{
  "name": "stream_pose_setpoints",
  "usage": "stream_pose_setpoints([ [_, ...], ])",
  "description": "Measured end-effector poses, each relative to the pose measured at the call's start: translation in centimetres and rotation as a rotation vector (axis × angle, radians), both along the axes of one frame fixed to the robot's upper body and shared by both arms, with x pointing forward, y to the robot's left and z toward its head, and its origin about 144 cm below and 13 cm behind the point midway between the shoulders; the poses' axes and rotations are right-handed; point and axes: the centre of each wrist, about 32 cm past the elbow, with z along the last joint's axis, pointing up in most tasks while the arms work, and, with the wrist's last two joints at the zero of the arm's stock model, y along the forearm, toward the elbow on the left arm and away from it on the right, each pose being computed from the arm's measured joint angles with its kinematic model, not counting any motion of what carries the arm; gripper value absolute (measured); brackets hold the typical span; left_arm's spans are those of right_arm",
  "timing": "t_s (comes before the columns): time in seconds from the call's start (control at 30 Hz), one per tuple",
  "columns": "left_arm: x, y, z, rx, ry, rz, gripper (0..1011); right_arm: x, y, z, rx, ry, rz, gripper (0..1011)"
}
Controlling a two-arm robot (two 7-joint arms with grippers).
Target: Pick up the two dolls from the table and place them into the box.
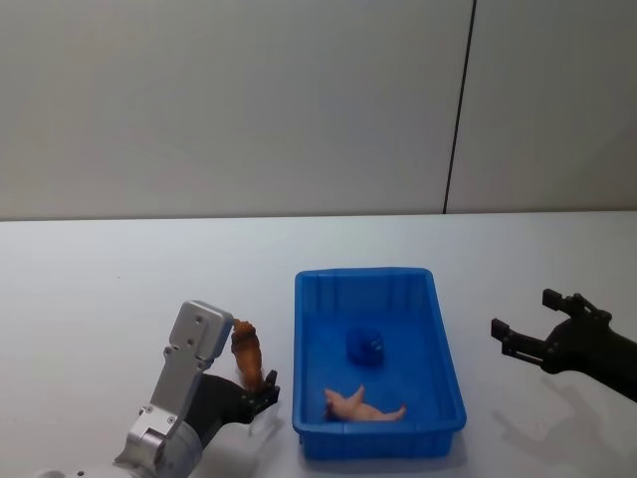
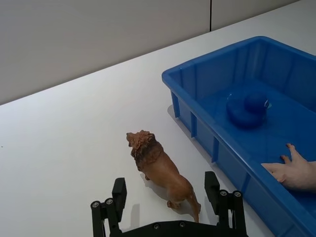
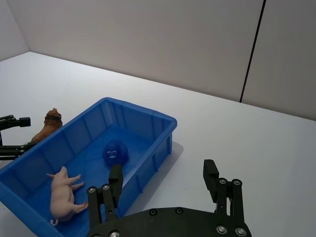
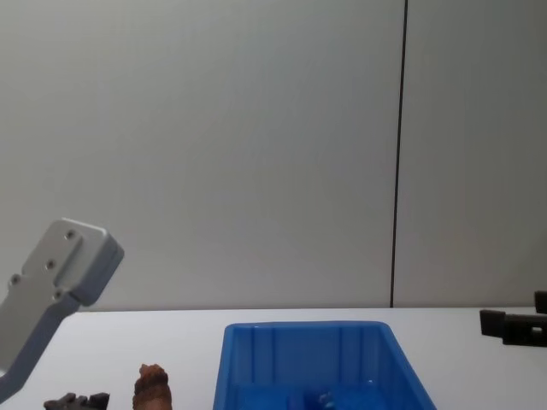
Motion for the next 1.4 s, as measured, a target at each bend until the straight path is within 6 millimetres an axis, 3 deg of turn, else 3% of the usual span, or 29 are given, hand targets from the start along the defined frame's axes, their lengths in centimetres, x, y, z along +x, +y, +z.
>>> stream_pose_setpoints([
  [0.47, 0.9, 0.1, -0.8, 0.014, 0.02, -0.017, 968, 0.0, 0.0, 0.0, 0.0, 0.0, 0.0, 1001],
  [0.7, 1.5, 0.0, -1.0, 0.022, 0.022, -0.025, 808, 0.0, 0.0, 0.0, 0.0, 0.0, 0.0, 1001],
  [0.83, 1.8, 0.0, -1.0, 0.027, 0.022, -0.026, 649, 0.0, 0.0, 0.0, 0.0, 0.0, 0.0, 1001],
  [0.93, 1.9, 0.0, -1.0, 0.028, 0.022, -0.027, 587, 0.0, 0.0, 0.0, 0.0, 0.0, 0.0, 1001],
  [1.03, 2.1, 0.0, -1.0, 0.03, 0.02, -0.028, 442, 0.0, 0.0, 0.0, 0.0, 0.0, 0.0, 1001],
  [1.1, 2.1, 0.0, -1.0, 0.031, 0.02, -0.028, 423, 0.0, 0.0, 0.0, 0.0, 0.0, 0.0, 1001],
  [1.2, 2.1, 0.0, -0.9, 0.033, 0.017, -0.027, 315, 0.0, 0.0, 0.0, 0.0, 0.0, 0.0, 1001],
  [1.4, 2.2, 0.0, -0.7, 0.037, 0.006, -0.026, 306, 0.0, 0.0, 0.0, 0.0, 0.0, 0.0, 1001],
])
